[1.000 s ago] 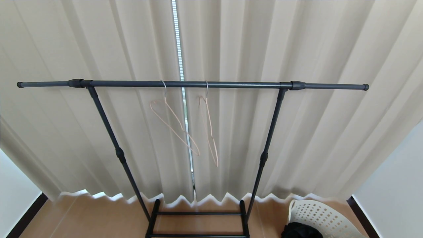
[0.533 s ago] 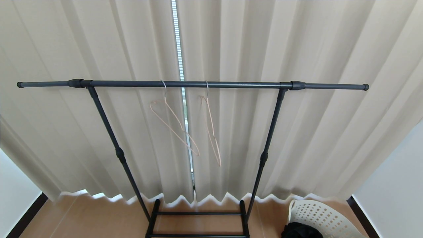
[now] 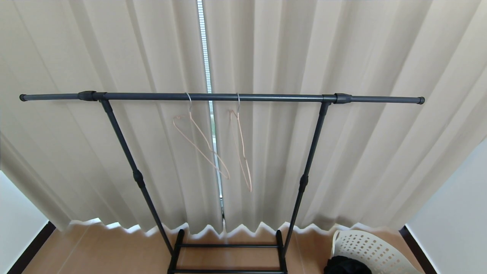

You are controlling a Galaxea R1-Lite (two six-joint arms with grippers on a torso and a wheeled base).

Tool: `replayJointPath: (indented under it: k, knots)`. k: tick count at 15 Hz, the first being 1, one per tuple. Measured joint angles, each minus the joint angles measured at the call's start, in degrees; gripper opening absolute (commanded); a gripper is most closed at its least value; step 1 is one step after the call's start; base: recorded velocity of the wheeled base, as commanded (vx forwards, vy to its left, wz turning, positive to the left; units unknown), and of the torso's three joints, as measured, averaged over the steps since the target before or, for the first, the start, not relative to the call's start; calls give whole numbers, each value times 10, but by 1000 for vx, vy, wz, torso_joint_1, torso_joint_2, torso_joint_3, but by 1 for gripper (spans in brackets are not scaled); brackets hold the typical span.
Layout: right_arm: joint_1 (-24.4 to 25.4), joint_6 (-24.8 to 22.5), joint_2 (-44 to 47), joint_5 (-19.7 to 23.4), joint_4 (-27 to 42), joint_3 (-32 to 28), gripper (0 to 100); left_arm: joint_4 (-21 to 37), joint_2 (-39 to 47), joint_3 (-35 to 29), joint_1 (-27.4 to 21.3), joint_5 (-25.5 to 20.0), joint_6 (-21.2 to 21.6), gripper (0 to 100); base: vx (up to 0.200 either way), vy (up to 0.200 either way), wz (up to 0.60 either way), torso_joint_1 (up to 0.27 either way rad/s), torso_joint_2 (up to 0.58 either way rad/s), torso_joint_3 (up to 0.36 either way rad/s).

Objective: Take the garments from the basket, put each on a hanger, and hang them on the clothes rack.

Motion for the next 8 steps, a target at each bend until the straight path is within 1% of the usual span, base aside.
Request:
replayJointPath:
  k: [2,6,8]
  knots:
    - [0,9,0,-1,0,0,100,0,0,0,0,1,0,100,0,0,0,0,0,0]
    - [0,5,0,0,0,0,100,0,0,0,0,-2,0,100,0,0,0,0,0,0]
    - [0,10,0,0,0,0,100,0,0,0,0,-1,-3,100,0,0,0,0,0,0]
